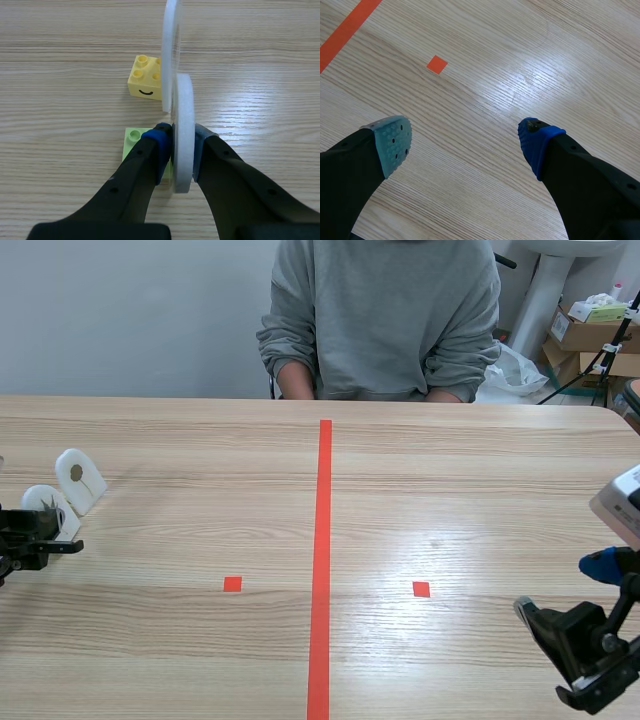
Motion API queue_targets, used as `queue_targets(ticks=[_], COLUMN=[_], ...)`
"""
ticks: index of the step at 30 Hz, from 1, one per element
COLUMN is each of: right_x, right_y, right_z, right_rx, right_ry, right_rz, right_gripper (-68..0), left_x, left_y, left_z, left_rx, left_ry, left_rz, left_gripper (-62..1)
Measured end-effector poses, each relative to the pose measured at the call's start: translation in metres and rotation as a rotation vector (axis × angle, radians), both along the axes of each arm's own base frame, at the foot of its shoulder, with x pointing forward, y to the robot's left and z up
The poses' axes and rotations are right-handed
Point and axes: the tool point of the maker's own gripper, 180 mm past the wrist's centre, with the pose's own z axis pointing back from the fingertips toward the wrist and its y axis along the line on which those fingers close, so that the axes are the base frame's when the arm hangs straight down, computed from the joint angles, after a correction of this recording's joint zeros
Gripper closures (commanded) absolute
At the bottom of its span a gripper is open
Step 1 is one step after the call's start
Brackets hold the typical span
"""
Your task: Do the leaf sorting experiment
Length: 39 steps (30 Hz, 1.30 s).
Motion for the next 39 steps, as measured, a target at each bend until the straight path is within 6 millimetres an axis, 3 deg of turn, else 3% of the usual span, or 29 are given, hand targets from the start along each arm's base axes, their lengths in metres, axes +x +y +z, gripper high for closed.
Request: queue_targets(ticks=[5,9,13,17,19,26,31,35,39], right_x=[0.000,0.000,0.000,0.000,0.000,0.000,0.000,0.000,0.000], right_y=[0.000,0.000,0.000,0.000,0.000,0.000,0.000,0.000,0.000], right_z=[0.000,0.000,0.000,0.000,0.000,0.000,0.000,0.000,0.000], right_rx=[0.000,0.000,0.000,0.000,0.000,0.000,0.000,0.000,0.000], right_ry=[0.000,0.000,0.000,0.000,0.000,0.000,0.001,0.001,0.001], right_rz=[0.000,0.000,0.000,0.000,0.000,0.000,0.000,0.000,0.000], right_gripper=[-44.1,-44.1,-44.1,-44.1,-44.1,-44.1,-44.1,-44.1,-44.1], left_x=[0.000,0.000,0.000,0.000,0.000,-0.001,-0.009,-0.022,-0.049], left_y=[0.001,0.000,0.000,0.000,0.000,-0.008,-0.027,-0.049,-0.089], left_z=[0.000,-0.001,-0.001,-0.001,0.000,0.001,0.034,0.089,0.134], left_rx=[0.003,0.008,0.010,0.013,0.015,0.013,0.055,0.145,0.205], left_ry=[0.001,0.004,0.005,0.005,0.002,-0.001,-0.105,-0.228,-0.312], left_rz=[0.002,-0.001,-0.002,-0.004,-0.006,-0.055,-0.151,-0.246,-0.381], left_gripper=[-7.5,-21.9,-31.4,-52.3,-58.5,-61.8,-61.7,-61.5,-61.5])
